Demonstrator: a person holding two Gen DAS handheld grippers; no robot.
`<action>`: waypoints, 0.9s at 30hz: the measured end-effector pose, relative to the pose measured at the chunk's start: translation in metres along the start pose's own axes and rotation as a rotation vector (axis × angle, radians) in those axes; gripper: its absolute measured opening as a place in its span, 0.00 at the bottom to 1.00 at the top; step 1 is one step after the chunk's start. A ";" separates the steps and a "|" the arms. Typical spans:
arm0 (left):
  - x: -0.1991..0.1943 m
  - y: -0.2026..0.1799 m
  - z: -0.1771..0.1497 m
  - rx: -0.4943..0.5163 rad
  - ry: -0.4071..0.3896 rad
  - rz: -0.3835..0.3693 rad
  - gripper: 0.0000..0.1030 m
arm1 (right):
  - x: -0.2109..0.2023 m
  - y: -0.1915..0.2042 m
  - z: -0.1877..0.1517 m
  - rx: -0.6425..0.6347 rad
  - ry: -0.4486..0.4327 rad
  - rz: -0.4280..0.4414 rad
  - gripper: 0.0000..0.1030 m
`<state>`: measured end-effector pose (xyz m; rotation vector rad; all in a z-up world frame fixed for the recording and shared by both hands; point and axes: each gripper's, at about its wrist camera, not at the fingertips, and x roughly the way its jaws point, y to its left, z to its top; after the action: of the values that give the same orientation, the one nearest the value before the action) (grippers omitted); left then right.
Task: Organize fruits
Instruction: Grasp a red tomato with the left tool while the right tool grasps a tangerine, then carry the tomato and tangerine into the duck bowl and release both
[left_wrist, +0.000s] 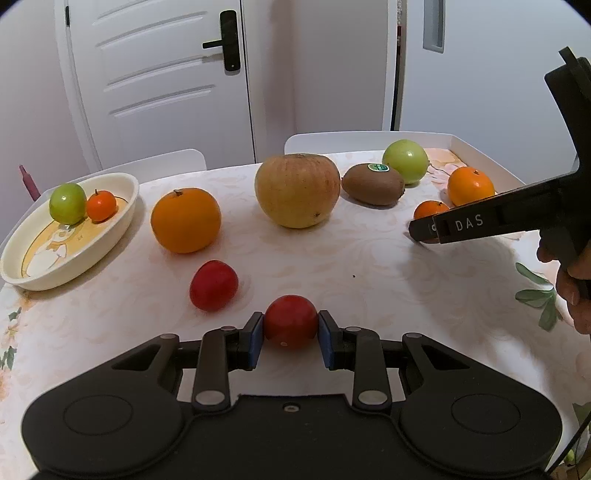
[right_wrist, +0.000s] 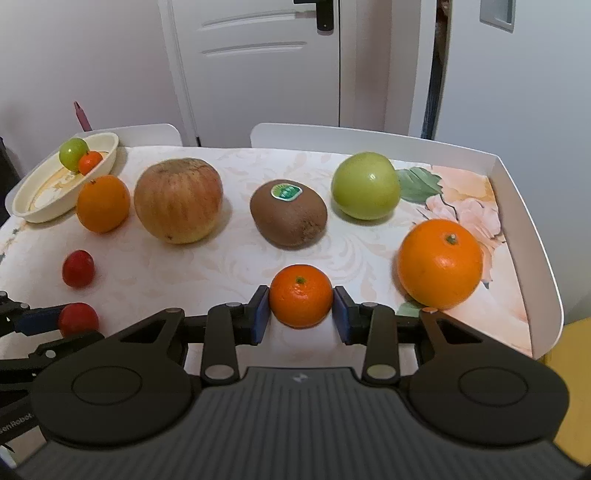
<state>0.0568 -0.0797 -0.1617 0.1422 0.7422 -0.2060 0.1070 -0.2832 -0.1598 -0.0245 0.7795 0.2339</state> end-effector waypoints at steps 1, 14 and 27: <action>-0.001 0.001 0.000 -0.001 -0.002 0.001 0.33 | -0.002 0.002 0.001 0.001 -0.003 0.002 0.50; -0.039 0.023 0.017 -0.044 -0.059 0.035 0.33 | -0.032 0.034 0.034 -0.022 -0.049 0.040 0.49; -0.084 0.085 0.045 -0.111 -0.097 0.118 0.33 | -0.050 0.100 0.076 -0.067 -0.064 0.114 0.49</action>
<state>0.0458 0.0051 -0.0670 0.0701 0.6449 -0.0586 0.1037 -0.1877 -0.0640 -0.0354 0.7103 0.3676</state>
